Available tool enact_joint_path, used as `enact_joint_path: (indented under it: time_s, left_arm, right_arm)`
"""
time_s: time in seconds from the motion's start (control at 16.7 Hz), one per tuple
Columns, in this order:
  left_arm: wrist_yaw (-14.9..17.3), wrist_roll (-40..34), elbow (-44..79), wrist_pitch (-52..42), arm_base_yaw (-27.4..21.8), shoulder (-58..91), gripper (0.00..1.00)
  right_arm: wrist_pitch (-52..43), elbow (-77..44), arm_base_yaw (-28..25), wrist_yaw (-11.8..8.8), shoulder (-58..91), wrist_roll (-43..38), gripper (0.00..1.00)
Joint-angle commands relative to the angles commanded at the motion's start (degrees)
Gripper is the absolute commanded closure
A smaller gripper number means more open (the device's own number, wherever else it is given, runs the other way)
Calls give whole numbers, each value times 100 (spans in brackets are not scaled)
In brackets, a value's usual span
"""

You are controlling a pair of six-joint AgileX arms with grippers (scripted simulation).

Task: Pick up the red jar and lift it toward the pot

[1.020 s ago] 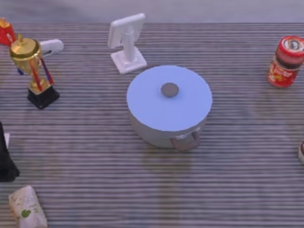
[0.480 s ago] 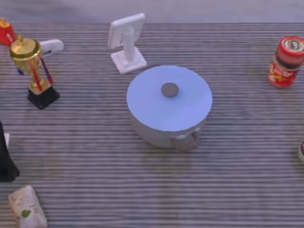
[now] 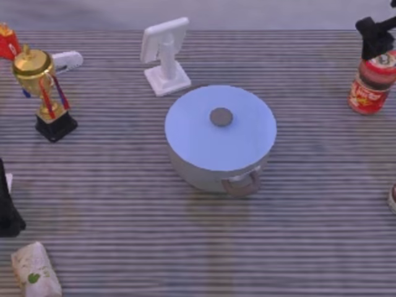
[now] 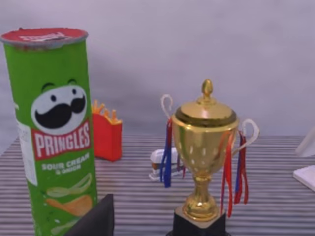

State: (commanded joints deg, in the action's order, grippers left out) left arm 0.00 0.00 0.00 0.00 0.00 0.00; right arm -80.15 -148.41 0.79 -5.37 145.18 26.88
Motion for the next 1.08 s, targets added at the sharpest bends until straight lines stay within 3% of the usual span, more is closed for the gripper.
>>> enact_joint_path:
  time_s: [0.24,0.66,1.08]
  left_arm:
    - [0,0,0,0,0,0,0]
    - [0,0,0,0,0,0,0]
    - [0,0,0,0,0,0,0]
  right_arm:
    - [-351,-728,3,-15,717,155,0]
    - [-348,-748,-28,-13,777,158,0]
    - [704,392,-54,-8,676,110,0]
